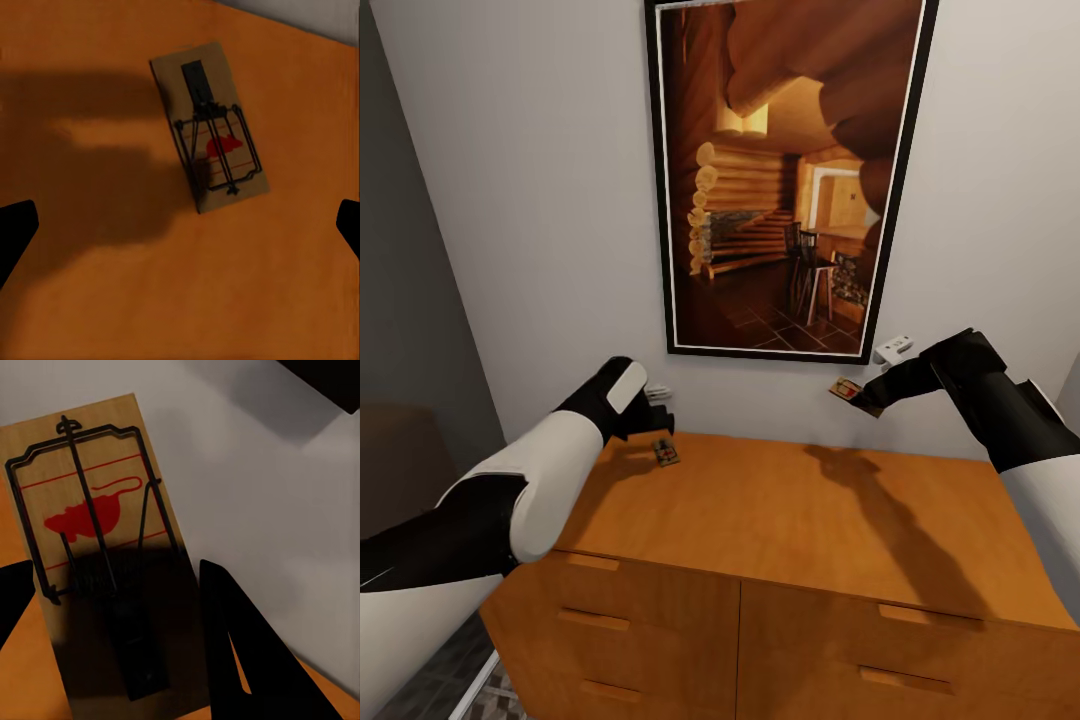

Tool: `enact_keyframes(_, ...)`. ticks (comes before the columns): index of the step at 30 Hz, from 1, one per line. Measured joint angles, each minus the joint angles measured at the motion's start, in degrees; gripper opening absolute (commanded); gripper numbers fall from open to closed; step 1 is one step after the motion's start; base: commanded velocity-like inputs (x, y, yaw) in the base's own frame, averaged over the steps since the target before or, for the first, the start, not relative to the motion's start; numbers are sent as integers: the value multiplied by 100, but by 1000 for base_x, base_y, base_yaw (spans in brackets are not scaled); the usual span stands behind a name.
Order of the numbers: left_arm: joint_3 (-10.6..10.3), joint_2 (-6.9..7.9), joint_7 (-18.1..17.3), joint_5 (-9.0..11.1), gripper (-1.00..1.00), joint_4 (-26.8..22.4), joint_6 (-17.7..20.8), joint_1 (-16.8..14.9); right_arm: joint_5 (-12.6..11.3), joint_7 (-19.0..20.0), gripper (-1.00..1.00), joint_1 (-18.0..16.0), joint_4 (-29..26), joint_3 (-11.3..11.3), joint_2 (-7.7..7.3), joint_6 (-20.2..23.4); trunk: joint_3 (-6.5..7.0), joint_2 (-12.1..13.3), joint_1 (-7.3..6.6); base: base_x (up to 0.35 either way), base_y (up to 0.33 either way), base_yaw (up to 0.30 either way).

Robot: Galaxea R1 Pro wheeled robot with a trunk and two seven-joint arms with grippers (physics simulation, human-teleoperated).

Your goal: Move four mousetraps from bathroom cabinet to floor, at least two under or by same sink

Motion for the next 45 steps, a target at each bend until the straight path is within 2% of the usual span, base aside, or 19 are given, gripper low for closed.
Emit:
enact_keyframes(10, 11, -12, 48, -19, 100, -416, 14, 0, -5, -19, -100, 0, 13, 1, 8, 5, 0, 0, 0, 0, 0, 0)
enact_keyframes(45, -2, -61, 73, -22, 100, -459, 15, 1, -7, -30, -100, 0, 23, 1, 8, 4, 0, 0, 0, 0, 0, 0)
